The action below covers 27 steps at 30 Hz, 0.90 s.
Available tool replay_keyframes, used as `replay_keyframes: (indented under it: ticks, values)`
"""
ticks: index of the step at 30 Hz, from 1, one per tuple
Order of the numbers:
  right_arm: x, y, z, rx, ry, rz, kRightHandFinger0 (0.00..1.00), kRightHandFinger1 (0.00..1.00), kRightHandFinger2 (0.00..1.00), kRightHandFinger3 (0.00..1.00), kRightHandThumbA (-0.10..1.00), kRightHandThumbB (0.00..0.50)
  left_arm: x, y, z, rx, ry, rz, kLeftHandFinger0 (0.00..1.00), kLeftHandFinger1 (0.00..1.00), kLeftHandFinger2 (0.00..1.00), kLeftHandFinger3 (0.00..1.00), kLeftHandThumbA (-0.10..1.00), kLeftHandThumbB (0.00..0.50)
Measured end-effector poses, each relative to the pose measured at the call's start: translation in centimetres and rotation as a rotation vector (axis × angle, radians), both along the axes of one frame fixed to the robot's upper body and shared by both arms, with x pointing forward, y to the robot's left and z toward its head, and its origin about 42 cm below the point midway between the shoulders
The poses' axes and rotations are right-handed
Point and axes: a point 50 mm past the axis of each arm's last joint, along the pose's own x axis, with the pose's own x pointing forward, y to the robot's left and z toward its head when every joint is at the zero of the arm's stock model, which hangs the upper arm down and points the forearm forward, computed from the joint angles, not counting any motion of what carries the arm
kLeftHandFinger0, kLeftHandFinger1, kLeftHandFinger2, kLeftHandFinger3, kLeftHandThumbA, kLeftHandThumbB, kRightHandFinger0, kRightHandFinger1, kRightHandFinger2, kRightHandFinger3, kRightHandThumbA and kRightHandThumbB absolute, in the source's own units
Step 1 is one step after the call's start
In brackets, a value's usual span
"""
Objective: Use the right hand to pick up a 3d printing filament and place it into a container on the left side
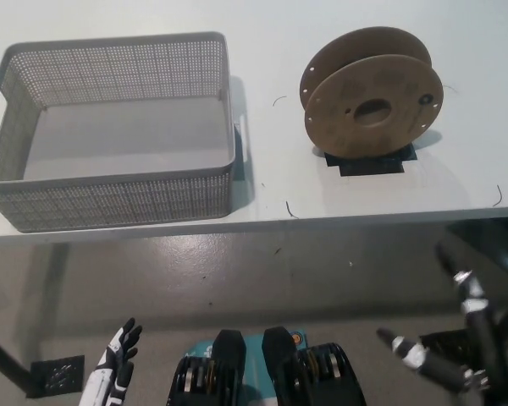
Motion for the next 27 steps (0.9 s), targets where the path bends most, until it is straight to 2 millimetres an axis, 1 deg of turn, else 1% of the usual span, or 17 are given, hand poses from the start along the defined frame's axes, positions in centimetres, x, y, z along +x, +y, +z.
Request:
replay_keyframes:
  ticks: [1,2,3,5,7,8,10,12,13,16,17,20,21,22,25,26,27]
  values:
    - [0.2,-0.4,1.1,-0.015,-0.029,-0.001,1.0,1.0,1.0,1.0,0.99,0.317,0.0,0.0,0.1,0.004,-0.004,-0.005,1.0,1.0,1.0,1.0,1.0,0.302]
    - [0.7,-1.1,2.7,-0.045,-0.073,0.0,1.0,1.0,1.0,1.0,0.96,0.338,0.1,0.1,0.3,0.01,-0.009,-0.011,1.0,1.0,1.0,1.0,1.0,0.311]
    - [0.9,-1.4,3.5,-0.059,-0.095,0.0,1.0,1.0,1.0,1.0,0.95,0.366,0.1,0.1,0.4,0.011,-0.012,-0.015,1.0,1.0,1.0,1.0,1.0,0.32]
    - [2.0,-2.7,7.0,-0.127,-0.175,-0.002,1.0,1.0,1.0,1.0,0.95,0.38,0.1,0.2,0.7,0.018,-0.02,-0.026,1.0,1.0,1.0,1.0,1.0,0.328]
    - [3.3,-3.7,10.0,-0.19,-0.228,-0.003,1.0,1.0,1.0,1.0,0.9,0.393,0.2,0.1,0.7,0.02,-0.02,-0.033,1.0,1.0,1.0,1.0,1.0,0.341]
    - [3.7,-4.0,10.8,-0.21,-0.243,-0.003,1.0,1.0,1.0,1.0,0.94,0.396,0.2,0.1,0.7,0.02,-0.019,-0.034,1.0,1.0,1.0,1.0,1.0,0.353]
    - [5.2,-4.5,13.2,-0.261,-0.27,-0.002,1.0,1.0,1.0,1.0,0.95,0.433,0.2,0.0,0.7,0.02,-0.018,-0.038,1.0,1.0,1.0,1.0,1.0,0.365]
    - [6.4,-4.8,15.2,-0.304,-0.287,-0.003,1.0,1.0,1.0,1.0,0.98,0.437,0.2,0.0,0.7,0.02,-0.018,-0.041,1.0,1.0,1.0,1.0,1.0,0.387]
    - [7.1,-4.9,16.4,-0.327,-0.298,-0.003,1.0,1.0,1.0,1.0,0.97,0.433,0.2,-0.1,0.7,0.02,-0.018,-0.044,1.0,1.0,1.0,1.0,1.0,0.388]
    - [9.0,-5.0,20.3,-0.392,-0.337,-0.003,1.0,1.0,1.0,1.0,0.92,0.448,0.2,-0.2,0.7,0.02,-0.017,-0.051,1.0,1.0,1.0,1.0,1.0,0.39]
    - [9.6,-5.0,21.4,-0.412,-0.339,-0.001,1.0,1.0,1.0,1.0,0.93,0.442,0.2,-0.2,0.7,0.02,-0.017,-0.053,1.0,1.0,1.0,1.0,1.0,0.391]
    - [11.5,-4.5,24.6,-0.464,-0.345,0.006,1.0,1.0,1.0,1.0,0.97,0.457,0.3,-0.2,0.7,0.022,-0.018,-0.056,1.0,1.0,1.0,1.0,1.0,0.4]
    - [12.2,-4.3,25.6,-0.48,-0.343,0.01,1.0,1.0,1.0,1.0,0.98,0.446,0.3,-0.2,0.7,0.022,-0.019,-0.057,1.0,1.0,1.0,1.0,1.0,0.4]
    - [13.1,-4.0,26.8,-0.497,-0.336,0.014,1.0,1.0,1.0,1.0,0.99,0.457,0.4,-0.2,0.8,0.023,-0.019,-0.057,1.0,1.0,1.0,1.0,1.0,0.4]
    - [15.3,-3.0,29.1,-0.545,-0.302,0.035,1.0,1.0,1.0,1.0,1.0,0.473,0.5,-0.3,0.8,0.026,-0.022,-0.059,1.0,1.0,1.0,1.0,1.0,0.41]
    - [15.9,-2.7,29.5,-0.557,-0.284,0.039,1.0,1.0,1.0,1.0,1.0,0.473,0.6,-0.3,0.8,0.026,-0.022,-0.06,1.0,1.0,1.0,1.0,1.0,0.41]
    - [16.7,-2.3,30.1,-0.576,-0.265,0.044,1.0,1.0,1.0,1.0,1.0,0.451,0.6,-0.3,0.9,0.027,-0.023,-0.061,1.0,1.0,1.0,1.0,1.0,0.413]
